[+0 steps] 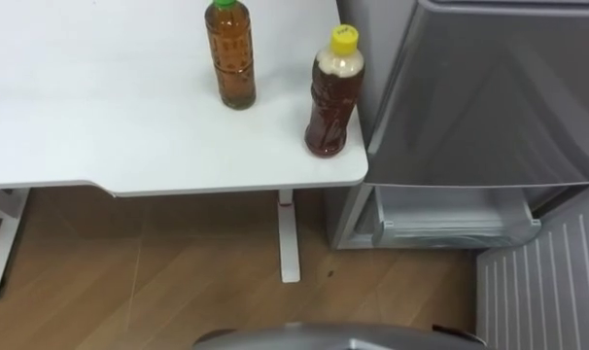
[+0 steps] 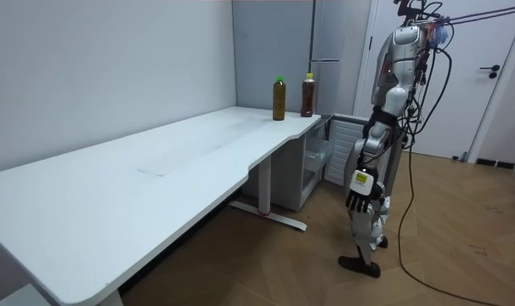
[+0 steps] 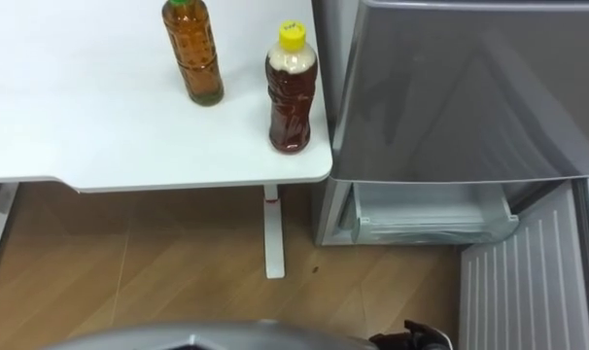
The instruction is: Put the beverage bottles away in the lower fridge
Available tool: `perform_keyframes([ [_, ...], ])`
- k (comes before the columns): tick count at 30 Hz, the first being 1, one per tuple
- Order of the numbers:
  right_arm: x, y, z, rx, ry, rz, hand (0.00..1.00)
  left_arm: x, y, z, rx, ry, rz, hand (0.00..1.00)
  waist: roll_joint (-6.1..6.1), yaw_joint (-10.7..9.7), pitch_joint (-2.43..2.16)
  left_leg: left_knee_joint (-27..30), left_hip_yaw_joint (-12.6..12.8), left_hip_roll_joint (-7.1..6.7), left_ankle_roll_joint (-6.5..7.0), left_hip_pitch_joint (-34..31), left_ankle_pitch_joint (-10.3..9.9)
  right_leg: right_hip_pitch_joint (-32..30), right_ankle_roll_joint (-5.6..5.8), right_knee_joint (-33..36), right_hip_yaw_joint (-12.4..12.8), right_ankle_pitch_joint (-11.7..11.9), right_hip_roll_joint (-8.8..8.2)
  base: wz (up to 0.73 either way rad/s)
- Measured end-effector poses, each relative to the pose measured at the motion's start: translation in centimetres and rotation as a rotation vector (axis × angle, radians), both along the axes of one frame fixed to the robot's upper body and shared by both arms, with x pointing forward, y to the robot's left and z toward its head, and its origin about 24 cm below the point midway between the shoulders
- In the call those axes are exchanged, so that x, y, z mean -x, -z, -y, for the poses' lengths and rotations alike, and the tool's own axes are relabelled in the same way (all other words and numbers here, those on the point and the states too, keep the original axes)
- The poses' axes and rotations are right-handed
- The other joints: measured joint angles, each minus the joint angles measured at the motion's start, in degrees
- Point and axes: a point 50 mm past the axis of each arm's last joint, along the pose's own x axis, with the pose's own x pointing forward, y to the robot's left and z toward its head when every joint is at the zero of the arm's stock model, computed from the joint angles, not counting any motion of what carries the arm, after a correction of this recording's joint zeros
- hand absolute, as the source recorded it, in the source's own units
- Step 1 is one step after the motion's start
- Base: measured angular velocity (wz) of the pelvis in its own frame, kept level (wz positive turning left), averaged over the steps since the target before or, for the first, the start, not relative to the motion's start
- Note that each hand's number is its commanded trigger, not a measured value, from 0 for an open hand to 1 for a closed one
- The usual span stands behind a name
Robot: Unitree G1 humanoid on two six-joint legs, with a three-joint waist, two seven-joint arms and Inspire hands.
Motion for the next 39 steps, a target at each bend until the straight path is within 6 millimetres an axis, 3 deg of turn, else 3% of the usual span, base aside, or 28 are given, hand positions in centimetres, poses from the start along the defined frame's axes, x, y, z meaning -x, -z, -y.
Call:
perform_keyframes([
  [7, 0.5, 0.1, 0.0, 0.009, 0.001, -0.021, 0.00, 0.3, -0.1, -0.5, -0.061, -0.070, 0.021, 0.00, -0.18, 0.1, 0.03, -0.2, 0.0, -0.02, 0.00, 0.6, 0.0, 0.4, 0.00, 0.0, 0.0, 0.0, 0.01, 0.00],
  [22, 1.4, 0.1, 0.4, 0.085, -0.160, -0.125, 0.00, 0.2, -0.6, -1.9, -0.249, -0.465, 0.143, 0.00, -0.49, 0.4, 0.06, -0.7, -0.2, -0.08, 0.00, 1.7, 0.0, 1.6, -0.01, 0.1, -0.3, -0.1, -0.01, 0.00],
  [27, 2.1, 0.1, 0.6, 0.117, -0.243, -0.186, 0.00, -2.1, -1.7, -3.4, -0.317, -0.716, 0.335, 0.00, -0.55, 0.5, 0.00, -0.8, -0.3, -0.12, -0.01, 1.6, 0.0, 1.5, -0.02, 0.1, -0.6, -0.1, -0.04, 0.01],
  [35, 2.7, -0.1, 1.1, 0.161, -0.265, -0.221, 0.00, -5.4, -3.5, -4.7, -0.441, -0.770, 0.546, 0.00, -0.60, 2.0, -0.26, -1.1, -0.1, -0.07, 0.00, 2.0, 0.0, 1.5, -0.02, 1.0, -0.1, -0.1, -0.04, -0.02],
  [39, 3.4, -0.1, 1.1, 0.164, -0.269, -0.247, 0.00, -6.7, -4.3, -4.7, -0.462, -0.829, 0.622, 0.00, -0.53, 2.0, -0.23, -1.4, -0.6, -0.05, 0.00, 2.9, 0.0, 2.2, -0.02, 1.0, -1.0, -0.1, -0.06, 0.03],
])
